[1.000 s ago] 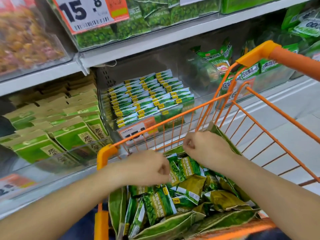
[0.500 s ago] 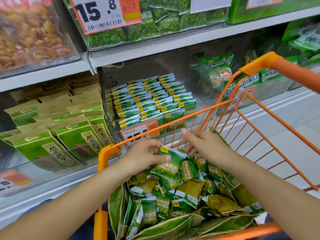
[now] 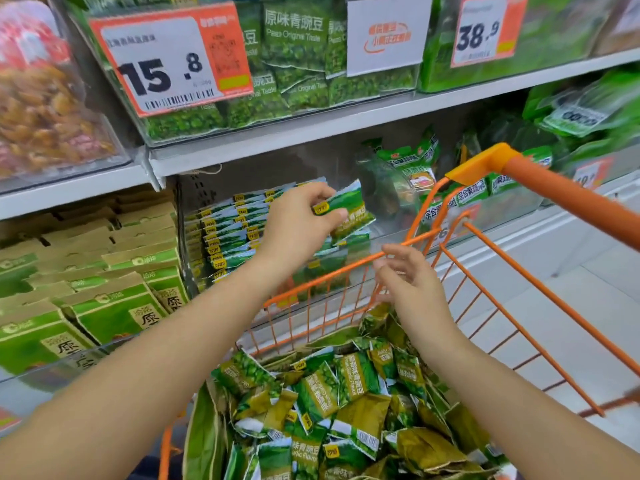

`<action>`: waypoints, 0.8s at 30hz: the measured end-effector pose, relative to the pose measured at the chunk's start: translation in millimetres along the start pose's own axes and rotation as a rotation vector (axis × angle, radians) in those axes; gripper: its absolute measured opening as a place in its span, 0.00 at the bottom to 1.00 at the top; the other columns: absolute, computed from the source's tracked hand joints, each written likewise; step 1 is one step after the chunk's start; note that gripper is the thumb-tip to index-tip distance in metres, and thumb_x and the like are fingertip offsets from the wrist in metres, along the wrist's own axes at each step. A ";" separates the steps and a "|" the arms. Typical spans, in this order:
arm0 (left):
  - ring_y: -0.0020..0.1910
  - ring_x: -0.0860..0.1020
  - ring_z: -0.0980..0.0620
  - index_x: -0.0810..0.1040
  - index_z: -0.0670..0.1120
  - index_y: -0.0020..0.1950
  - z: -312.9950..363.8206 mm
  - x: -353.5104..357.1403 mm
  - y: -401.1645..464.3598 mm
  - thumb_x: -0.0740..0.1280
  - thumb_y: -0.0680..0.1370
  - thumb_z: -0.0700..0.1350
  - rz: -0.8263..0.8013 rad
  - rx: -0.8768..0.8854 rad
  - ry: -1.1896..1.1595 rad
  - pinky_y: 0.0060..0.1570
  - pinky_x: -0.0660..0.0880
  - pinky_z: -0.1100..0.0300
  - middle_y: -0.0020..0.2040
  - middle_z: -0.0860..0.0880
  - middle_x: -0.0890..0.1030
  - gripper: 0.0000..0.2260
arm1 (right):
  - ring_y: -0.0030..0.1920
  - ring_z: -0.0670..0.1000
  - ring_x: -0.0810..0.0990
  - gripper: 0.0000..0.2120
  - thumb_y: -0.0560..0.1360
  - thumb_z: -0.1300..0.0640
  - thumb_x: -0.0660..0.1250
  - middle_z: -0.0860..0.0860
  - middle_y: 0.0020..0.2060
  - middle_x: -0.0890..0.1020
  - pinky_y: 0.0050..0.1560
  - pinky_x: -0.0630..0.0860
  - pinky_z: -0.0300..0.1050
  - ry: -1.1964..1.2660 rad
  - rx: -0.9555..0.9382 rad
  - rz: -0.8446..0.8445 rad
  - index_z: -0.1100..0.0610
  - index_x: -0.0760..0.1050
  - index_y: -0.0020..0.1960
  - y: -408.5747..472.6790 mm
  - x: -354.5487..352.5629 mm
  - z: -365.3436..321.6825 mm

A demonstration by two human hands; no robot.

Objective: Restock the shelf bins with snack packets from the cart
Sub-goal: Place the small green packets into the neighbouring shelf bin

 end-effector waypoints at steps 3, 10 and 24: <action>0.53 0.79 0.50 0.82 0.47 0.54 0.6 35.3 27.4 0.74 0.72 0.47 -0.108 0.012 0.234 0.50 0.75 0.57 0.51 0.48 0.83 0.12 | 0.39 0.47 0.76 0.09 0.79 0.59 0.63 0.48 0.46 0.77 0.52 0.77 0.61 0.003 0.051 0.040 0.49 0.72 0.58 4.9 -2.6 2.8; 0.44 0.81 0.45 0.82 0.42 0.41 -32.5 76.8 60.3 0.78 0.68 0.48 -0.426 -0.140 0.575 0.44 0.79 0.53 0.43 0.46 0.83 0.12 | 0.39 0.51 0.75 0.11 0.79 0.62 0.61 0.49 0.40 0.76 0.45 0.77 0.56 -0.064 0.013 -0.010 0.45 0.72 0.48 4.8 0.2 6.4; 0.32 0.75 0.59 0.81 0.52 0.44 -23.1 -11.5 -57.2 0.65 0.78 0.50 -0.390 0.082 0.330 0.36 0.72 0.60 0.33 0.55 0.80 0.07 | 0.41 0.50 0.80 0.09 0.80 0.47 0.60 0.49 0.43 0.81 0.40 0.75 0.47 -0.965 -0.014 -0.682 0.49 0.73 0.57 -13.8 15.3 31.3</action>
Point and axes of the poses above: each hand's wrist, its own y-axis towards the middle knuckle, its own x-axis out of the palm, z = x × y, the point moved 3 cm from there along y, towards the middle knuckle
